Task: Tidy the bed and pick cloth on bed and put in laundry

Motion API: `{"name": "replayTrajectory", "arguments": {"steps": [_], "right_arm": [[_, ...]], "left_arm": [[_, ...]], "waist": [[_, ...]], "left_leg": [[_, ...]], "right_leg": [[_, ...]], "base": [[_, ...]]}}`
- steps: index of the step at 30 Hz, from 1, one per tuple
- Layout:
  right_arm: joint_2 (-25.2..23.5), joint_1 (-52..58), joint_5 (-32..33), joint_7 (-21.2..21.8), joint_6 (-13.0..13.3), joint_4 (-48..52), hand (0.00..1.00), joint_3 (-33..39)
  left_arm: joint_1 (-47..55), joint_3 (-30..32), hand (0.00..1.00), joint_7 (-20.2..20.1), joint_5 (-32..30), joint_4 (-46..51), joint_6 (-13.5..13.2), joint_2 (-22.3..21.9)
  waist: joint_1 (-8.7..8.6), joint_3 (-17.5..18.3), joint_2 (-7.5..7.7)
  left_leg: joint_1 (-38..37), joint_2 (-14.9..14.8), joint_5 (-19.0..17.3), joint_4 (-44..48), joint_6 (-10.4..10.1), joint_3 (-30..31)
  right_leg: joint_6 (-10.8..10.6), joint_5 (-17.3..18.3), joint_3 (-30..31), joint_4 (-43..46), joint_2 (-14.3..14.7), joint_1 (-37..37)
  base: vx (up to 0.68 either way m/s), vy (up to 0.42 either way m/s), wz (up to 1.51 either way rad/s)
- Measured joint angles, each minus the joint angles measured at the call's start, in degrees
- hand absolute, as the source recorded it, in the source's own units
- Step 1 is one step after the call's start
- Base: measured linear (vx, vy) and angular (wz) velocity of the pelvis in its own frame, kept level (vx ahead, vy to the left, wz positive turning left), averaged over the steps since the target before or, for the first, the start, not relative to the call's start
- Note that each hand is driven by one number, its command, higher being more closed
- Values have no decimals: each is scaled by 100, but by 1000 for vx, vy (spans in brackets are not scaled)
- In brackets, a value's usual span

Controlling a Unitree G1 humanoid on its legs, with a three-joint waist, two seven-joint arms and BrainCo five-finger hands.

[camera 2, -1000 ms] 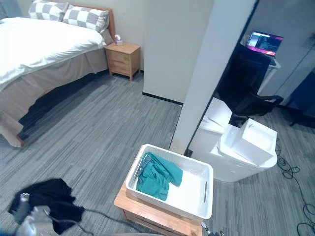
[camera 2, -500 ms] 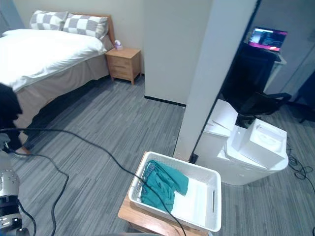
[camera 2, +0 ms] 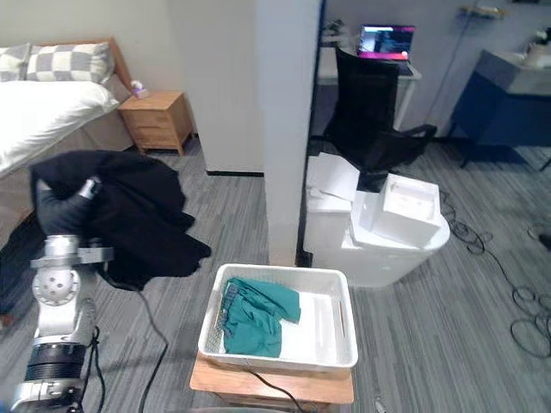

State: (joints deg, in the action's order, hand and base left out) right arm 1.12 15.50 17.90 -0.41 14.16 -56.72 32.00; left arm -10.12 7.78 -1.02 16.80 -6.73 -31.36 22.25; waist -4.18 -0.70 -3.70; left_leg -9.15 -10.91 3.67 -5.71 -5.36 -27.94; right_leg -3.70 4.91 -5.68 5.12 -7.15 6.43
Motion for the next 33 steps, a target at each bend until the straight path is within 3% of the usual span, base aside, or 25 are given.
{"name": "replayTrajectory", "arguments": {"steps": [5, 11, 15, 20, 23, 27, 33], "right_arm": [[7, 10, -9, -3, 1, -50, 0, -291], [126, 134, -23, 3, 2, -56, 0, -404], [102, 255, -29, 30, 1, -77, 0, -561], [109, 238, -138, 57, 0, -163, 0, -636], [120, 204, -135, 99, -6, -150, 0, -814], [120, -105, -98, 178, -135, -54, 0, -1069], [119, -518, 275, 243, -262, 598, 0, -1456]], "left_arm": [[-1, -213, 100, -121, -57, -16, 135, -53], [-5, -615, 100, -126, -243, -68, 259, -53], [-127, -871, 100, -89, -366, -430, 397, -53], [-151, -1259, 100, 161, -884, -1090, 750, -47], [-423, -1440, 100, 401, -959, -1430, 847, -5], [-1112, -1470, 100, 601, -940, -1894, 871, 120], [-1705, -1842, 100, 665, -956, -1939, 876, 94]], "waist": [[-135, -174, 158], [-267, -208, 52], [-290, -193, 80], [-440, -148, 209], [-438, -184, 192], [-640, -502, 116], [-824, -1111, 233]], "left_leg": [[29, 73, 55, -40, -100, 1], [60, 106, 44, -41, -109, 19], [158, 124, 42, -40, -105, 9], [205, 117, 38, -32, -120, -77], [282, 112, 22, -3, -136, -262], [588, 69, 35, 0, -123, -337], [1010, 63, 117, 3, -28, -623]], "right_leg": [[-130, 151, 14, -272, -76, -32], [-148, 171, 229, -270, -48, -110], [-37, 100, 348, -334, -26, -200], [-66, -90, 436, -498, 2, -221], [-62, -122, 598, -519, 19, -406], [2, -265, 657, -510, 74, -764], [-69, -507, 1141, -447, 113, -1406]], "base": [[-182, -87, -16], [-100, -26, -5], [6, 11, -5], [96, 19, -11], [123, 29, -37], [43, -5, -20], [-37, -10, -27]]}}
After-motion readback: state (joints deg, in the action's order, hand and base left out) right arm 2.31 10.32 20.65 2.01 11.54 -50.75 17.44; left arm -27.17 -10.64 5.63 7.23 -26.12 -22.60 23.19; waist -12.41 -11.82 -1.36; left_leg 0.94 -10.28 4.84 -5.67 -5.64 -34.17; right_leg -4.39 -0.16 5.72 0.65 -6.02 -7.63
